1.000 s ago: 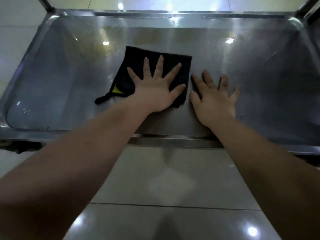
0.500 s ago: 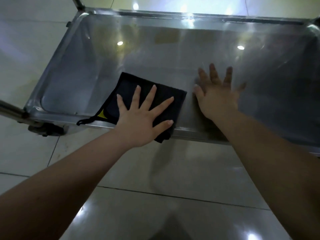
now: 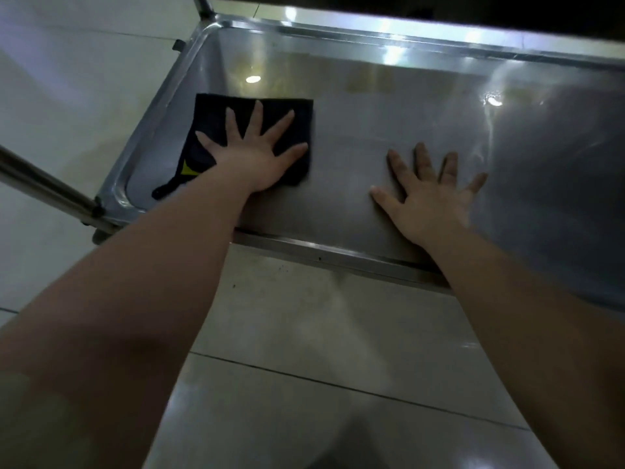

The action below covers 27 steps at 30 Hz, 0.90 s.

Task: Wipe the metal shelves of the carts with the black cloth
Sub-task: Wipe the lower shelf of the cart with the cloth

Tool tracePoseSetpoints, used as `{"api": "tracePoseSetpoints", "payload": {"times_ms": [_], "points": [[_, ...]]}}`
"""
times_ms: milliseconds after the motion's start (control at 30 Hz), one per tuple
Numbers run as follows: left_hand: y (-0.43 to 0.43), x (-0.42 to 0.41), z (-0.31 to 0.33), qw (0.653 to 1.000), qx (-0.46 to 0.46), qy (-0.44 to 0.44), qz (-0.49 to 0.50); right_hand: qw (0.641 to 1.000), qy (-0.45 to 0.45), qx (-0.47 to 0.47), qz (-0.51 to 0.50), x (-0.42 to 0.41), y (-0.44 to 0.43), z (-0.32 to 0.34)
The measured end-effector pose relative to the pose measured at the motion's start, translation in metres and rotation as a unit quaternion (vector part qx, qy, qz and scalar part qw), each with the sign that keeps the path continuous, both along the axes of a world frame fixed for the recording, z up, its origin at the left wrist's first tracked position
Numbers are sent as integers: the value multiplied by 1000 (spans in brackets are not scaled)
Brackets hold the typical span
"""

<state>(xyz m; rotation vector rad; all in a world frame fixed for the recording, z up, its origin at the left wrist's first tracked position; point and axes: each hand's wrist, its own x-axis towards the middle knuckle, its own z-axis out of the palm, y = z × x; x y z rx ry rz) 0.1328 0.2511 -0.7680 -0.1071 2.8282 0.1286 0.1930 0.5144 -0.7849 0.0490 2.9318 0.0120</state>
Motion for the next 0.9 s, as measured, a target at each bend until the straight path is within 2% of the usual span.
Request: {"api": "tracePoseSetpoints", "payload": {"times_ms": [133,300,400,633,767,900], "points": [[5,-21,6,1000,7,-28,-3,1000,1,-1,-9,-3,1,-1],[9,48,3,995,1,-4,-96,1000,-2,0,-5,-1,-1,0],[30,96,1,993,-9,-16,-117,1000,4,6,-3,1,-2,0],[86,98,0,990,2,-34,-139,1000,-5,-6,-4,2,-2,3],[39,97,0,992,9,-14,-122,1000,-5,-15,-3,3,-1,3],[-45,85,8,1000,1,-20,-18,1000,-5,-7,0,3,0,3]]}}
